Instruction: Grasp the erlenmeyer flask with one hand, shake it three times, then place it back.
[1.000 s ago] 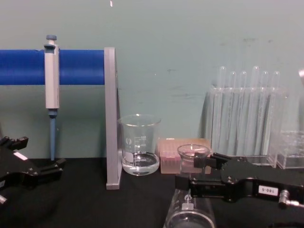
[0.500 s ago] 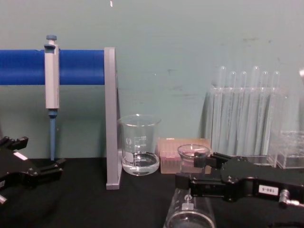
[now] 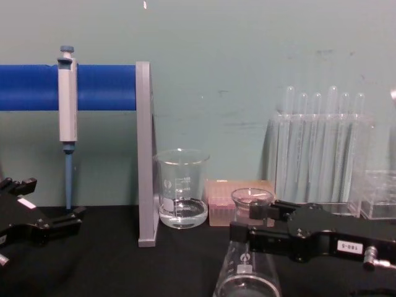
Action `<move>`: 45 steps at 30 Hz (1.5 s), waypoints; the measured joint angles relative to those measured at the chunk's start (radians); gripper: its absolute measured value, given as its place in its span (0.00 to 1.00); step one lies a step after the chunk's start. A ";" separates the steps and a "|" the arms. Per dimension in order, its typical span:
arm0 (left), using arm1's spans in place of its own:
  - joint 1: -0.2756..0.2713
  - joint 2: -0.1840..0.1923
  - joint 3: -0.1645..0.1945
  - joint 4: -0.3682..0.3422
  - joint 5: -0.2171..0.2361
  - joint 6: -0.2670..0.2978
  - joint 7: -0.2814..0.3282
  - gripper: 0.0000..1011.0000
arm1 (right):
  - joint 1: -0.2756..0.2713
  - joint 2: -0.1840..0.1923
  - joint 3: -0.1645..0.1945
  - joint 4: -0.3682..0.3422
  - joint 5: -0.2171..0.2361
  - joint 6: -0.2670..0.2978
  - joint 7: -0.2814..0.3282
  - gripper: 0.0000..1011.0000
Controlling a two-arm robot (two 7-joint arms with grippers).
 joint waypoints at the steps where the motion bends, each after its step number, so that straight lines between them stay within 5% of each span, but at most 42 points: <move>1: 0.000 0.000 0.000 0.000 0.000 0.000 0.000 0.99 | 0.000 0.000 0.000 0.000 0.000 0.000 0.000 0.75; 12: 0.000 0.000 0.000 0.000 0.000 0.000 0.000 0.99 | 0.000 0.000 0.000 0.000 0.000 0.000 0.000 0.45; 34: 0.000 0.000 0.000 0.000 0.000 0.000 0.000 0.99 | -0.011 0.000 0.019 -0.014 0.019 0.006 -0.014 0.45; 45: 0.000 0.000 0.000 0.000 0.000 0.000 0.000 0.99 | -0.082 0.040 0.102 -0.206 0.057 0.086 -0.182 0.44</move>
